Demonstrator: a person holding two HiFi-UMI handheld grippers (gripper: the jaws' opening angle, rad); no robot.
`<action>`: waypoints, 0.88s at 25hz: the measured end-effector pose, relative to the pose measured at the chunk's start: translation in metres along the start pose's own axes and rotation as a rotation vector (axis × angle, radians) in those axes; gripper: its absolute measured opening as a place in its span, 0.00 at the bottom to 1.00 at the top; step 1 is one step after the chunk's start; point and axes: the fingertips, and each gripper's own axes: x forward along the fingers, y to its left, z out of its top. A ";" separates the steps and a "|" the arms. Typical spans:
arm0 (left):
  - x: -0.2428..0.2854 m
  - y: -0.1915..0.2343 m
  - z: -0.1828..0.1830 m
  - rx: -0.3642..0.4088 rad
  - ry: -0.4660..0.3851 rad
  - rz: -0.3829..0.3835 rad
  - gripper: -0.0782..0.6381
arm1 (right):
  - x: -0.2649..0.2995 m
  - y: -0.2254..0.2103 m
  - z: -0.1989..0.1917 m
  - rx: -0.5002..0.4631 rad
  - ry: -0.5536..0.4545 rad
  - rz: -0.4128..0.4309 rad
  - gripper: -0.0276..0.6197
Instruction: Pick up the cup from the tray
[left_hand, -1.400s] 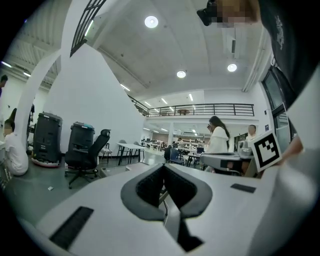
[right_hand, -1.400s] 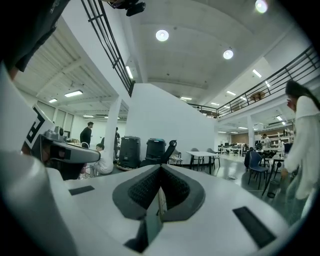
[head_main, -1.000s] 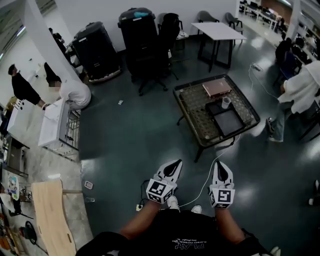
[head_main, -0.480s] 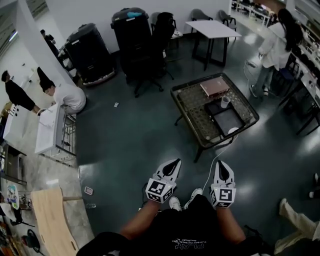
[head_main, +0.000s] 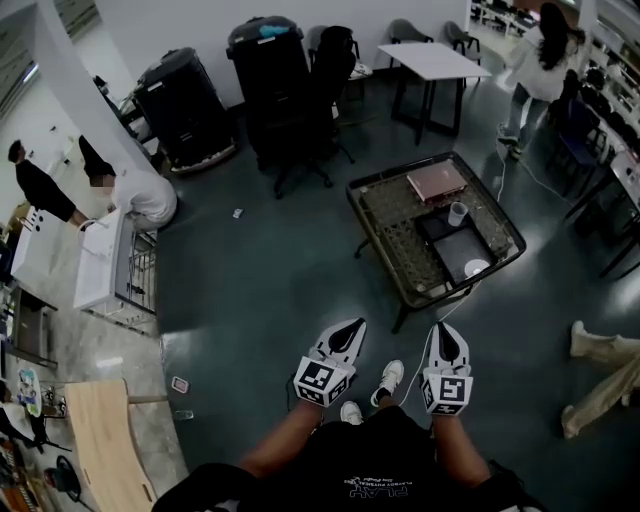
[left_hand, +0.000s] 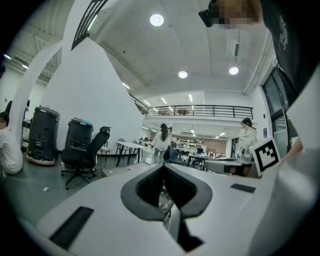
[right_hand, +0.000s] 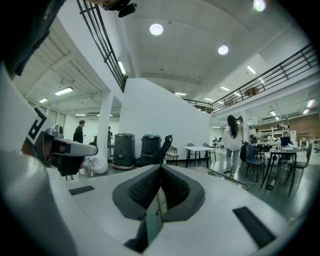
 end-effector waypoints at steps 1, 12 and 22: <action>0.004 0.003 0.000 0.002 0.003 0.002 0.12 | 0.004 -0.001 -0.001 0.004 0.001 0.003 0.06; 0.056 0.031 -0.005 0.012 0.050 0.025 0.12 | 0.054 -0.036 -0.010 -0.007 0.031 0.037 0.06; 0.110 0.034 0.007 0.032 0.061 0.019 0.12 | 0.091 -0.077 -0.003 0.008 0.027 0.047 0.06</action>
